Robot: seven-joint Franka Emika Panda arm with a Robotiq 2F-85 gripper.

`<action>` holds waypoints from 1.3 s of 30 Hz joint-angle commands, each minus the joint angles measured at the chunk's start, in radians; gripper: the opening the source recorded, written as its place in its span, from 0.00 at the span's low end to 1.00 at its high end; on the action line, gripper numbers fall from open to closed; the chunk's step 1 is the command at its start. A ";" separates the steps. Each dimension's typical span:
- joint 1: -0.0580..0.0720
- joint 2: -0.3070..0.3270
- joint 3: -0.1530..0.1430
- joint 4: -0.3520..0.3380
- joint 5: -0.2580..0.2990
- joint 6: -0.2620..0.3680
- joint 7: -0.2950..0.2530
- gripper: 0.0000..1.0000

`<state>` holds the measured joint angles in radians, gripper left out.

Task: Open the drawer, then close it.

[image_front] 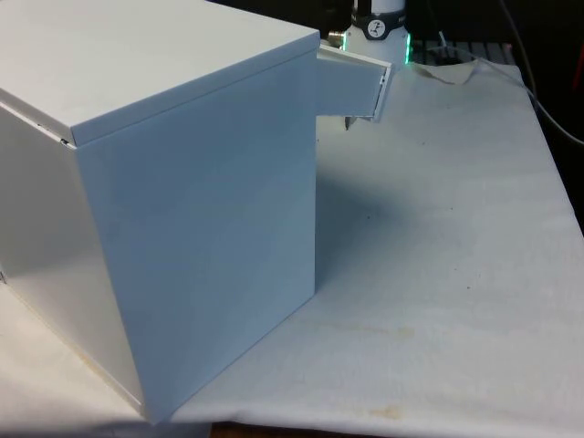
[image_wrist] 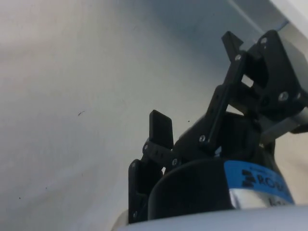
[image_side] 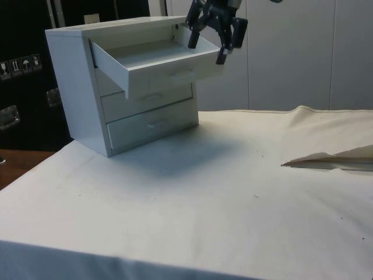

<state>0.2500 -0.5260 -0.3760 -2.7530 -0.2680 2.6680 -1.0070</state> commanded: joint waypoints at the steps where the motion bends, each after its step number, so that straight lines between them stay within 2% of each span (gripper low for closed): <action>1: -0.016 -0.011 0.014 -0.013 -0.017 0.012 0.015 1.00; 7: -0.008 -0.028 0.009 -0.024 -0.009 0.007 0.008 1.00; 8: 0.000 -0.033 0.001 -0.026 0.000 0.001 0.000 1.00; 9: -0.007 -0.028 0.007 -0.024 -0.007 0.006 0.007 1.00; 12: -0.004 -0.030 0.006 -0.025 -0.004 0.004 0.006 1.00; 17: -0.010 -0.029 0.012 -0.029 -0.006 0.008 0.036 1.00; 18: 0.002 -0.031 0.003 -0.027 0.001 0.001 0.026 1.00; 19: -0.011 -0.028 0.012 -0.028 -0.007 0.008 0.043 1.00; 27: -0.016 -0.020 0.014 -0.026 -0.011 0.007 0.100 1.00; 28: 0.000 -0.024 0.003 -0.027 0.001 0.001 0.091 1.00; 29: -0.017 -0.019 0.014 -0.026 -0.011 0.007 0.114 1.00; 38: -0.018 -0.015 0.015 -0.027 -0.012 0.006 0.179 1.00; 39: -0.001 -0.019 0.003 -0.027 0.001 0.001 0.164 1.00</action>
<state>0.2490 -0.5450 -0.3730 -2.7800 -0.2670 2.6690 -0.8430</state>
